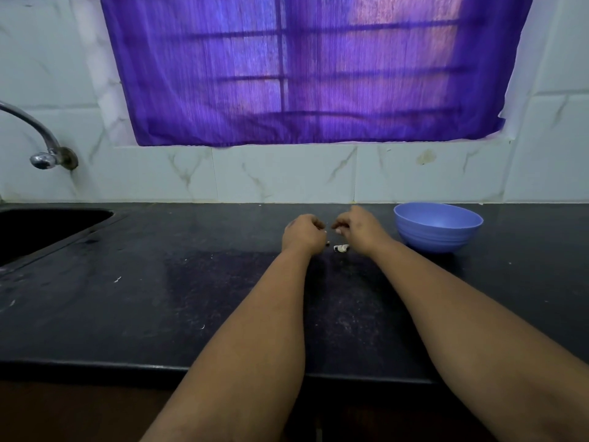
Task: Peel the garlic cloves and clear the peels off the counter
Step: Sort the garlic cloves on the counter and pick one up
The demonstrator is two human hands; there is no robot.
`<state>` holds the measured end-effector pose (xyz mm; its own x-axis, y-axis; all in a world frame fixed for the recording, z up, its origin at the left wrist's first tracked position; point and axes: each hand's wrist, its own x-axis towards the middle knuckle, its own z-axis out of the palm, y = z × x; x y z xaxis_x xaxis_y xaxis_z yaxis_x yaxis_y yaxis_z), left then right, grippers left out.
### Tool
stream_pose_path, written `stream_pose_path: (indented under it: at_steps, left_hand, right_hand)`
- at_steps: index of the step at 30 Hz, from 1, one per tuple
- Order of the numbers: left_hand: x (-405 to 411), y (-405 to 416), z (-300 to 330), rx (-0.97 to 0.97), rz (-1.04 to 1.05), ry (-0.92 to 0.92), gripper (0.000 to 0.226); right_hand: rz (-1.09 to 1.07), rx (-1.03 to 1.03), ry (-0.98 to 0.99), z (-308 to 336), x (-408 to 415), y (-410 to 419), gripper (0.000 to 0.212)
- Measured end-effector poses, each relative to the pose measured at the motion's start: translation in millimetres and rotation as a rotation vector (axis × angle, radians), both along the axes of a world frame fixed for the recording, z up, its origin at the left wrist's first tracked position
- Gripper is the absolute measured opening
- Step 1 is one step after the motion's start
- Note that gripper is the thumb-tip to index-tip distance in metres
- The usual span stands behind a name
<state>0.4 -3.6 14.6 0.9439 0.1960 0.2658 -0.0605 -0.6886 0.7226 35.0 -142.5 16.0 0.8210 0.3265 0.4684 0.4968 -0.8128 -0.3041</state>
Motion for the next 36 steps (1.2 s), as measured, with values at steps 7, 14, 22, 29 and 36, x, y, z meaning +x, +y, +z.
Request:
stream_pose_path:
  at_steps: [7, 14, 22, 29, 36]
  left_hand:
    - [-4.7, -3.3, 3.0, -0.281, -0.091, -0.138, 0.019]
    - [-8.9, -6.1, 5.1, -0.443, -0.121, -0.191, 0.007]
    - [-9.0, -6.2, 7.7, -0.224, -0.083, -0.153, 0.014]
    - [-5.8, -0.5, 3.7, -0.06, -0.02, -0.128, 0.008]
    - [-5.9, 9.1, 4.8, -0.187, 0.154, -0.116, 0.008]
  right_hand:
    - [0.078, 0.652, 0.238, 3.7, -10.9, 2.7, 0.012]
    - [0.199, 1.0, 0.466, 12.5, -25.7, -2.7, 0.005]
    - [0.233, 1.155, 0.539, 9.8, -26.3, 2.9, 0.002]
    - [-0.056, 0.698, 0.105, 9.1, -17.7, 0.1, 0.012]
    - [-0.156, 0.145, 0.062, 3.1, -5.2, -4.1, 0.011]
